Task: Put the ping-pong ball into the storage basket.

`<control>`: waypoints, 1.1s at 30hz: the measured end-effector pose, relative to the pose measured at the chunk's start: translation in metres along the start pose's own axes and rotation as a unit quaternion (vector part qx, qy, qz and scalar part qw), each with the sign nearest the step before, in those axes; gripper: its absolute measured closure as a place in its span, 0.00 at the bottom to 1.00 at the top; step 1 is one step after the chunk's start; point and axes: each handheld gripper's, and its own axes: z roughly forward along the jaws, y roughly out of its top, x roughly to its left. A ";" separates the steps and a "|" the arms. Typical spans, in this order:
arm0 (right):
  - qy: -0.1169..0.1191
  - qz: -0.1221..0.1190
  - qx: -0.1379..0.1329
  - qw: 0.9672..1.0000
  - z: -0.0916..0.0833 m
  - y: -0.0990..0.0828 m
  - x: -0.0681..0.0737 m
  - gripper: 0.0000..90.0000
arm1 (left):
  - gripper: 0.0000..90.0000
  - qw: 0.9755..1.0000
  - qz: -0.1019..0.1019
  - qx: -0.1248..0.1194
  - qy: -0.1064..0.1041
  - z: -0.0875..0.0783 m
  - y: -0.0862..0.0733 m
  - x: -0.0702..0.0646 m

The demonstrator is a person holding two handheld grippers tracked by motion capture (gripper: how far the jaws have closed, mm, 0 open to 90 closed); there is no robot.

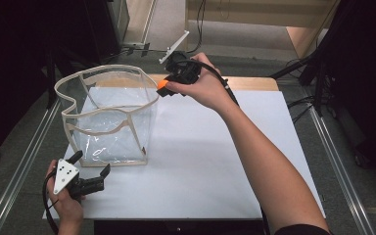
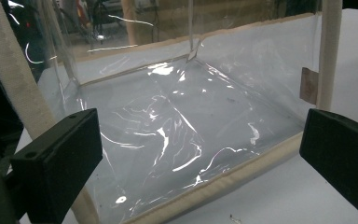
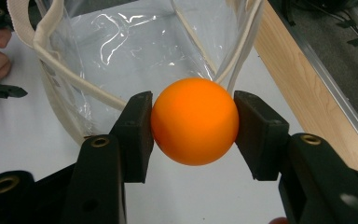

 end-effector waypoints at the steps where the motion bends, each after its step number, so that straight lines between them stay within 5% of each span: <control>1: 0.001 -0.001 -0.001 1.000 0.000 0.001 0.001 0.53 | 0.00 1.000 0.000 0.000 0.000 0.000 0.000 0.000; 33: 0.005 -0.012 0.000 1.000 0.010 0.014 0.007 0.53 | 0.00 1.000 0.000 0.000 0.000 0.000 0.000 0.000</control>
